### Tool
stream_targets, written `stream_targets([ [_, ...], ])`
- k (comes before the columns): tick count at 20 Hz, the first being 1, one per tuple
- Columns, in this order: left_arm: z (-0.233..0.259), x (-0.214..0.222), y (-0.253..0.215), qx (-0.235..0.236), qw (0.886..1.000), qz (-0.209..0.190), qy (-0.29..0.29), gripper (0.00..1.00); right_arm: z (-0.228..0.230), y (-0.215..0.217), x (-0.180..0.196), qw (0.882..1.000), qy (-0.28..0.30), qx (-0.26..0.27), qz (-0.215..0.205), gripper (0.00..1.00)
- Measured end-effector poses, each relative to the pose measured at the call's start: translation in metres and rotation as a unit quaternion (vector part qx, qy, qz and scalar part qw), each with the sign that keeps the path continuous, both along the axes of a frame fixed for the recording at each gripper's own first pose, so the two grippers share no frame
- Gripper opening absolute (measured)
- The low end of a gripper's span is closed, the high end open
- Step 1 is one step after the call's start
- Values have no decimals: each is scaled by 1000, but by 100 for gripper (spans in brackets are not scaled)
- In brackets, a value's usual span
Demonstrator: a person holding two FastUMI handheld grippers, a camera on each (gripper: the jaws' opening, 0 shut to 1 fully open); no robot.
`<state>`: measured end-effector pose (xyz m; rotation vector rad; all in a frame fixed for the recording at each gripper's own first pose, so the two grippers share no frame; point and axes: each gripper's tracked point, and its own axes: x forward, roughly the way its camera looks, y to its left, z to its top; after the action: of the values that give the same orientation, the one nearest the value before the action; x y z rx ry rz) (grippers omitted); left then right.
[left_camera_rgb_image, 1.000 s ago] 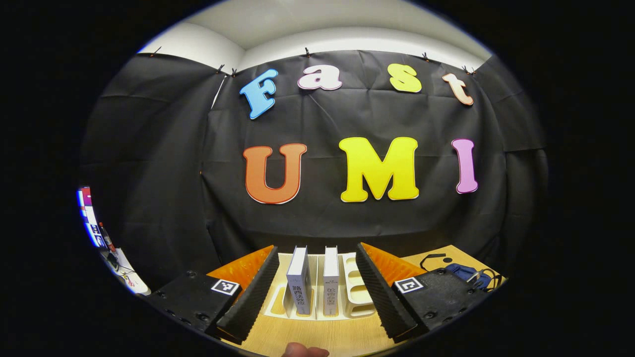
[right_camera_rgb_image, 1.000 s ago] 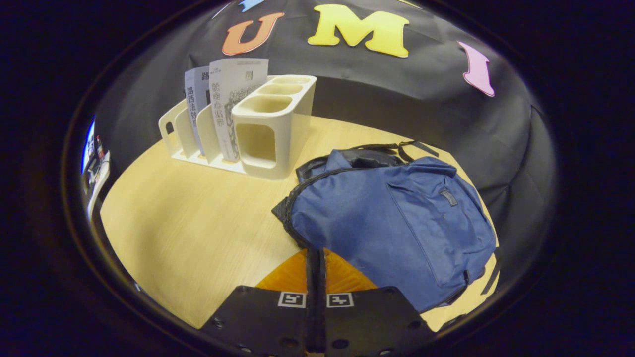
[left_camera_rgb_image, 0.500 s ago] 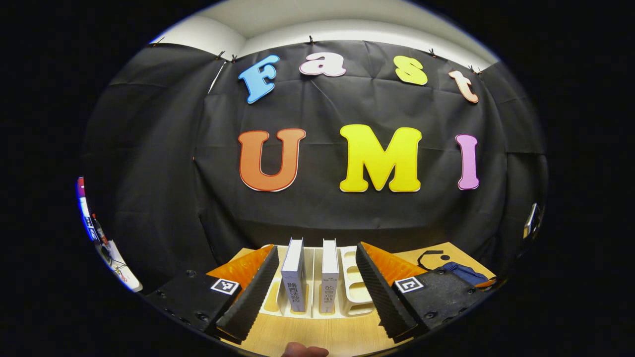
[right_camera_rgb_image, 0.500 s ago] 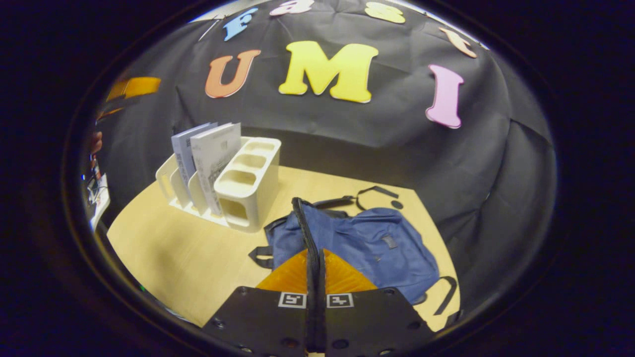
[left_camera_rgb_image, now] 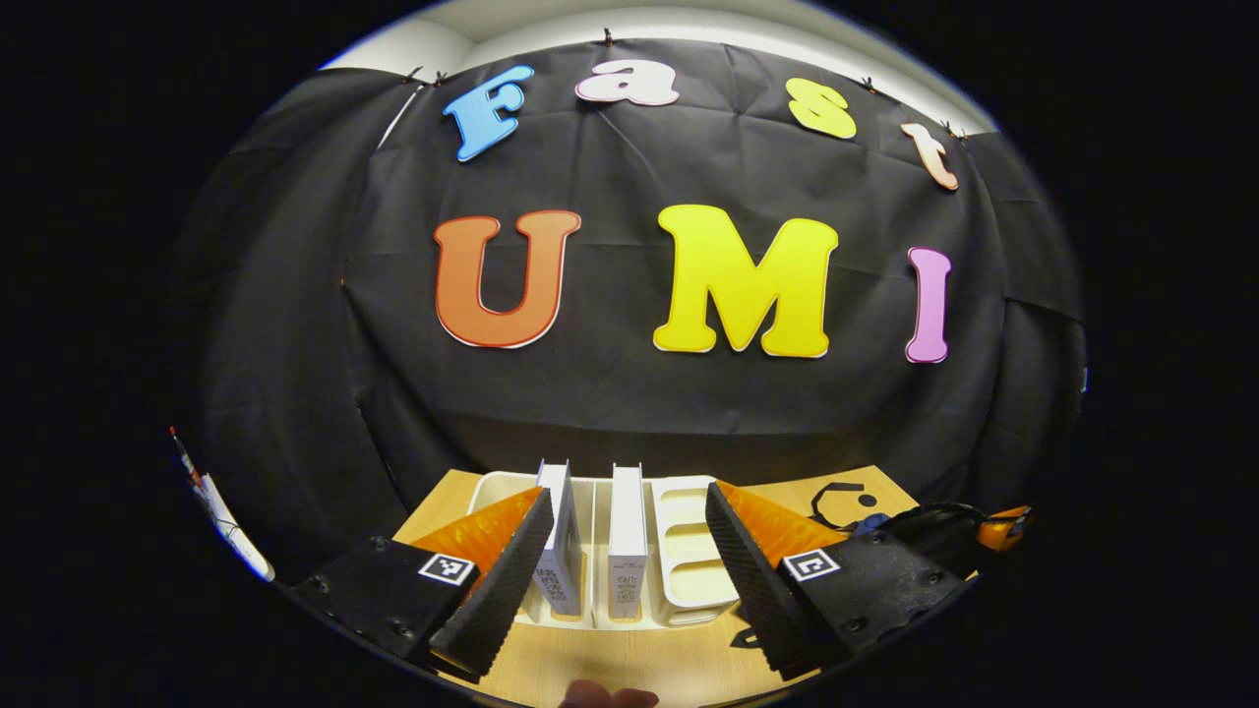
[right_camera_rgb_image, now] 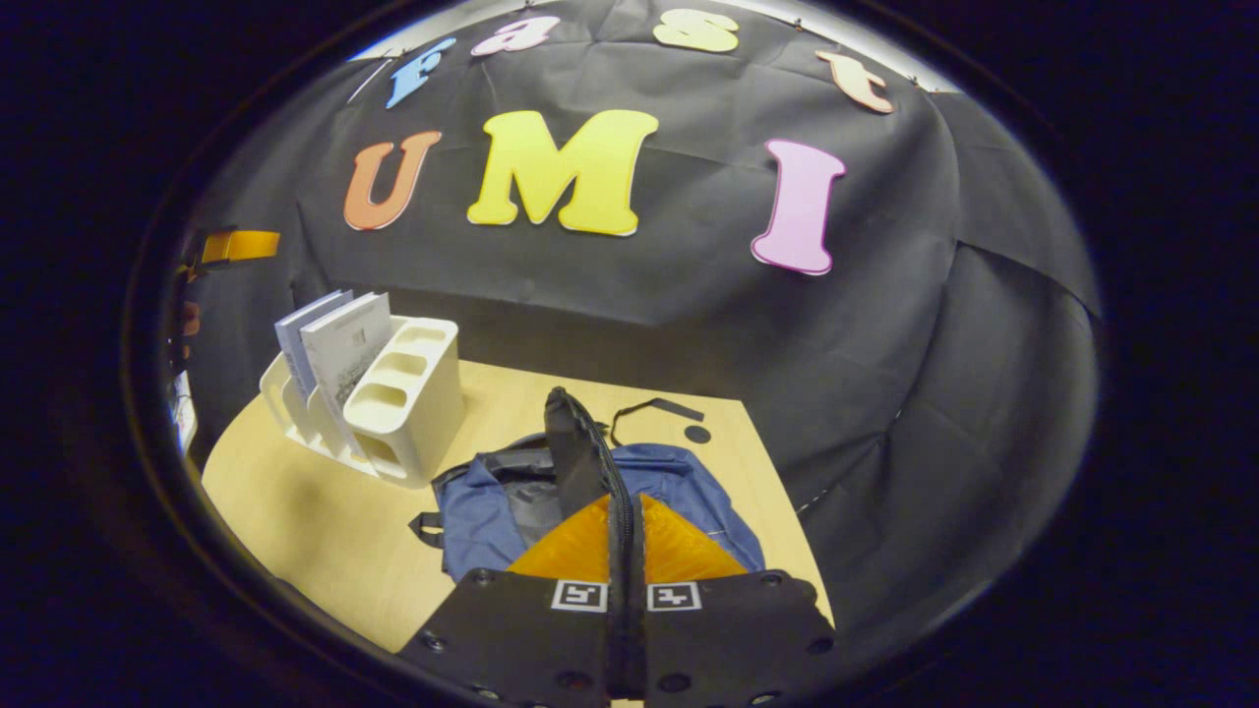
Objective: Open the schoolbag, grab two books from the bookshelf and put them into the schoolbag.
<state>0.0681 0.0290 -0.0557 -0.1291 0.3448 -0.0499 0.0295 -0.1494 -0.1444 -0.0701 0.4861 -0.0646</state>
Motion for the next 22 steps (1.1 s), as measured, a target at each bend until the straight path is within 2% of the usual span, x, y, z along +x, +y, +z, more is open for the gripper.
stream_targets([
  [5,-31,40,-14,-34,992,-27,117,98,8,-50,15,1000,2,16,-15,0],
  [8,-62,59,-15,-14,980,-47,195,98,4,-67,20,999,6,28,-18,0],
  [12,-94,90,-10,22,962,-61,267,98,-3,-79,23,999,12,42,-13,0],
  [18,-142,109,-16,22,924,-80,373,98,-9,-93,29,998,16,62,-17,0],
  [22,-174,101,-13,10,894,-71,442,98,-16,-94,28,997,24,73,-20,0],
])
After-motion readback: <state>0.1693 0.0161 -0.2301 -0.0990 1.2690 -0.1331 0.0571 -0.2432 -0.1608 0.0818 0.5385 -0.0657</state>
